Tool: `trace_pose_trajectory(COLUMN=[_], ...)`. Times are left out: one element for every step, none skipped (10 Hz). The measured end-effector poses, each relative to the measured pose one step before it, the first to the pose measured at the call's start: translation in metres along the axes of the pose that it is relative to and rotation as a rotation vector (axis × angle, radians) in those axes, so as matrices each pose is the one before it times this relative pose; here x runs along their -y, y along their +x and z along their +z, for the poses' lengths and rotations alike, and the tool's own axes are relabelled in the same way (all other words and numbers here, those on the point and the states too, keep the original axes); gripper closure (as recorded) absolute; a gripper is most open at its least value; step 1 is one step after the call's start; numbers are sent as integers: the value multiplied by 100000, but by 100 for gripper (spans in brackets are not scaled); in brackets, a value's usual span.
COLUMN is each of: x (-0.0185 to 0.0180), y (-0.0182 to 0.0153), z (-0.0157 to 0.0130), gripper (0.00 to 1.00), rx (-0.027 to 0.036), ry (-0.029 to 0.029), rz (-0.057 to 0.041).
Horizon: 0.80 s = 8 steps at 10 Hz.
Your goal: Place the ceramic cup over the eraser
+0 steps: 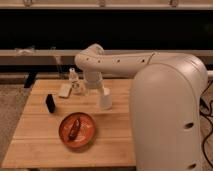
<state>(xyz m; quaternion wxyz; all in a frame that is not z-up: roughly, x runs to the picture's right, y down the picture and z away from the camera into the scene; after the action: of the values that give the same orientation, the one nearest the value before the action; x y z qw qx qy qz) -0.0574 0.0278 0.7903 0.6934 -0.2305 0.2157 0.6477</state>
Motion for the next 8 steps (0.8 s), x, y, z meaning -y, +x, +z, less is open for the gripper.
trace_pose_trajectory(x=[68,392,613,617,499,681,777,625], y=[-272,-513,-834,-701,-380,-480,-502,-372], z=[56,163,575,534,446,713,805,725], gripper=[35,35,35,35,35,35,35,35], rx=[435,757,570,378,157,18,-42,-61], ry=[327,844,951,625,523,532,431,251], rz=[-142,182,338,487,595,999,1324,1129])
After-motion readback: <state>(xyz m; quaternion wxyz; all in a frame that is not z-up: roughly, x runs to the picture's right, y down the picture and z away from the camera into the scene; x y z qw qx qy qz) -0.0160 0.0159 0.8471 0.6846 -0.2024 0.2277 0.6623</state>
